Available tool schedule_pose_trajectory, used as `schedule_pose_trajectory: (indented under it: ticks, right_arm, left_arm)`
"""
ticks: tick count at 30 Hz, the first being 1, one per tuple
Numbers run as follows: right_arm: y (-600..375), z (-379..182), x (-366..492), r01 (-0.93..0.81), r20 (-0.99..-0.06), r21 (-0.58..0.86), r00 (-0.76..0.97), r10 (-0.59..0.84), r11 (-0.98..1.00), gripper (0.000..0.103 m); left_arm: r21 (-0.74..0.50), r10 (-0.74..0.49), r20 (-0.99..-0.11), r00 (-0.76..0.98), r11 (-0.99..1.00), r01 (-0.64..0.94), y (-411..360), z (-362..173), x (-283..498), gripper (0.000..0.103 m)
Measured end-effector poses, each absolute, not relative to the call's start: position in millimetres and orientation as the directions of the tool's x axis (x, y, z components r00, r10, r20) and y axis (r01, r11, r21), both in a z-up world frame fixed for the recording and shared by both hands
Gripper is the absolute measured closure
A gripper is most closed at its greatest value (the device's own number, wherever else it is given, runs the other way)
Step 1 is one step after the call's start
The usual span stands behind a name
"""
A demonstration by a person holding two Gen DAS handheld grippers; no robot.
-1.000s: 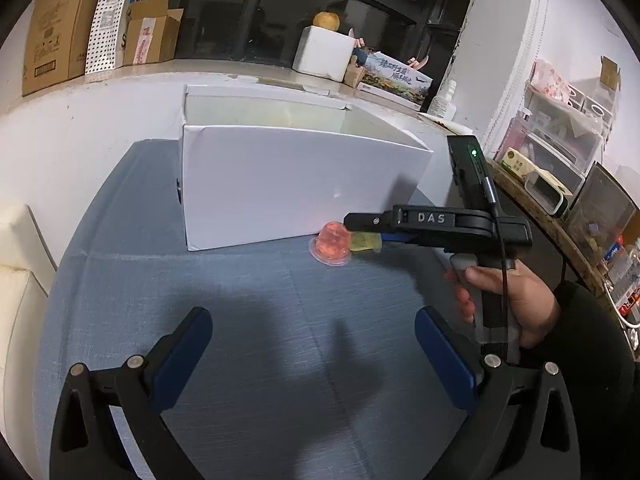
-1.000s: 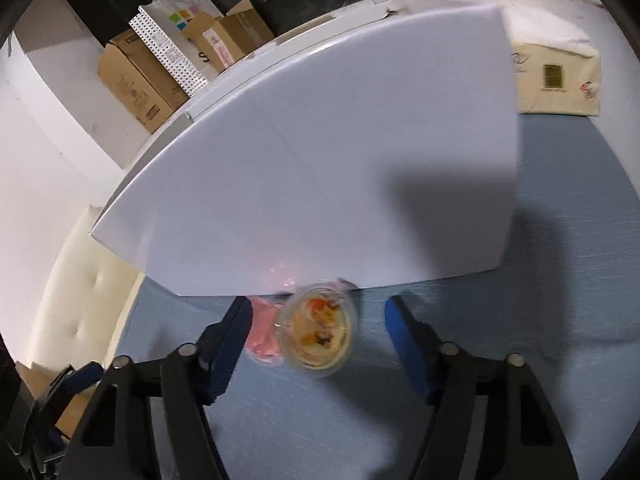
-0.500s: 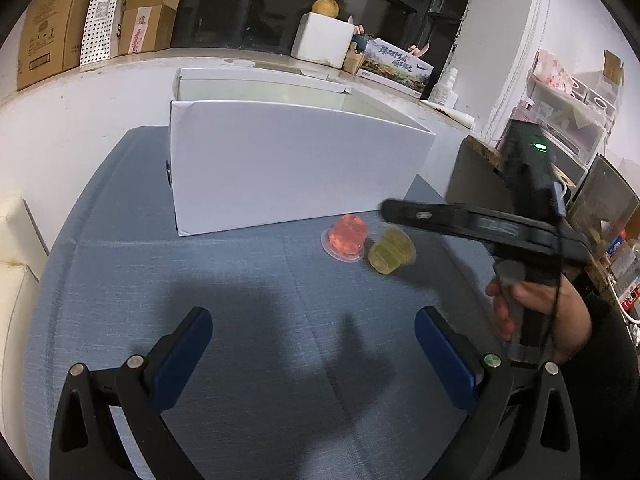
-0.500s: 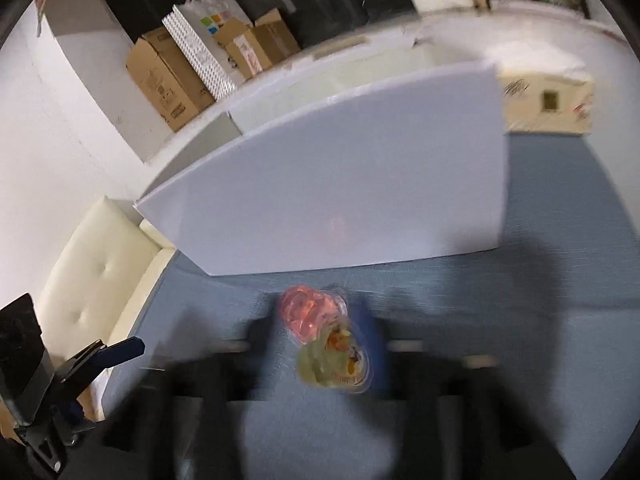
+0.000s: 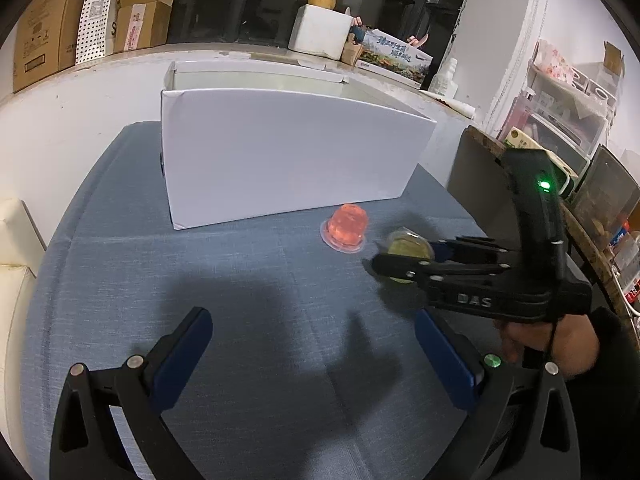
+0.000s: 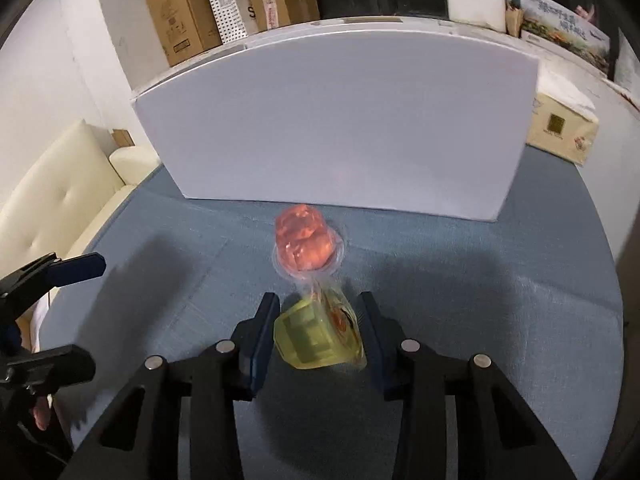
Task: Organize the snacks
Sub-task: 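Grasp a yellow-green jelly cup with the right gripper while the left gripper grasps a red jelly cup, then lower both cups into the white box and open both grippers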
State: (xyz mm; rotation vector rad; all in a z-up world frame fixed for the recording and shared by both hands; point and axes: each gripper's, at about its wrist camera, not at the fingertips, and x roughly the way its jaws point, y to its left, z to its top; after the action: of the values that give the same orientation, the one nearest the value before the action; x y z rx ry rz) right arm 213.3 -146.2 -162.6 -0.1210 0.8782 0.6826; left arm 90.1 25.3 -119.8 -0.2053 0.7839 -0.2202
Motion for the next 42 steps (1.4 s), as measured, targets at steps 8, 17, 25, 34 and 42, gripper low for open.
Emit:
schedule_pose_trajectory:
  ticks: [8, 17, 25, 34, 42]
  right_arm:
    - [-192, -142, 190, -0.574, -0.670, 0.275, 0.461, 0.582, 0.772, 0.064]
    - [-241, -123, 154, -0.519, -0.593, 0.339, 0.530, 0.606, 0.785, 0.064]
    - [-257, -129, 147, -0.488, -0.582, 0.387, 0.529, 0.618, 0.782, 0.065]
    - [-245, -125, 150, -0.509, -0.576, 0.382, 0.521, 0.630, 0.771, 0.065]
    - [-225, -98, 164, -0.555, -0.542, 0.374, 0.519, 0.661, 0.742, 0.067]
  left_arm:
    - [-0.237, -0.288, -0.699, 0.654, 0.957, 0.169, 6, -128, 123, 0.000]
    - [-0.199, -0.275, -0.716, 0.641, 0.962, 0.190, -37, -141, 194, 0.005]
    - [-0.203, -0.273, -0.726, 0.631, 0.962, 0.182, -34, -148, 209, 0.067]
    - [-0.208, -0.316, -0.671, 0.671, 0.948, 0.240, -30, -127, 184, 0.067]
    - [-0.227, -0.327, -0.535, 0.779, 0.944, 0.240, 9, -54, 142, 0.067]
